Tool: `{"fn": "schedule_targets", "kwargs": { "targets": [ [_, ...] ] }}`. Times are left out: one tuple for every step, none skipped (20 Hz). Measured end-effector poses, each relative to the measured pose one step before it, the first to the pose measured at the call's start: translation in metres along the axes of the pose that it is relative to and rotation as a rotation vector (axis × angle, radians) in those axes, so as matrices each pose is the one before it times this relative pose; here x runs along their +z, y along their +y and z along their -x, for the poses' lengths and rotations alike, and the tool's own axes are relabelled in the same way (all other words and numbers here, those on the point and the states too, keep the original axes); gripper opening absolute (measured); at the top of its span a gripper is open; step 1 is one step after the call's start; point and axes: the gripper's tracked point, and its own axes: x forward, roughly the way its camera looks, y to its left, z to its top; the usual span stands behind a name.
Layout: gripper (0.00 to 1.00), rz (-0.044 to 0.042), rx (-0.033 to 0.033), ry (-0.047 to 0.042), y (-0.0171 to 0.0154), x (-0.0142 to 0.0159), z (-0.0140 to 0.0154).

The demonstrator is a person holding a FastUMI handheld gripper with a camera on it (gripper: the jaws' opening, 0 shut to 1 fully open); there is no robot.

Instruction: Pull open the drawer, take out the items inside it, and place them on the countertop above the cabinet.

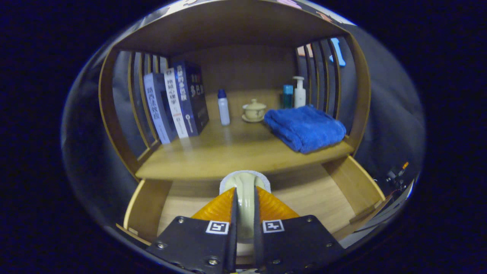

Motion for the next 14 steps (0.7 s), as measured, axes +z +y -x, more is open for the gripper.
{"fn": "schedule_targets", "kwargs": {
  "targets": [
    [0.18, -0.00029, -0.00096, -0.02523, 0.00184, 0.01145, 0.00048],
    [0.18, -0.00119, 0.00312, -0.02134, 0.00148, 0.01006, 0.00005],
    [0.18, 0.00104, 0.00726, -0.01618, 0.00285, 0.00857, -0.0026],
    [0.18, 0.00467, 0.00451, -0.01072, 0.00142, 0.0079, -0.00211],
    [0.18, 0.00221, 0.00674, -0.01073, 0.00136, 0.00842, -0.00445],
    [0.18, -0.00573, 0.00381, -0.00573, 0.00115, 0.0054, -0.00525],
    [0.18, -0.00813, 0.00226, 0.00154, 0.00071, 0.00411, -0.00746],
    [0.18, -0.00523, -0.0061, 0.00918, -0.00207, -0.00017, -0.00641],
    [0.18, 0.00253, -0.00885, 0.01061, -0.00315, 0.00002, -0.00694],
    [0.18, 0.00468, -0.00638, 0.01327, -0.00164, -0.00144, -0.00809],
    [0.18, 0.0055, -0.00365, 0.01196, -0.00167, -0.00164, -0.00713],
    [0.18, 0.00272, -0.00087, 0.01279, -0.00028, -0.00166, -0.00803],
    [0.18, -0.00142, 0.00294, 0.01287, 0.00092, -0.00091, -0.00723],
    [0.18, 0.00114, 0.0012, 0.01412, -0.00037, -0.00276, -0.00648]
  ]
}}
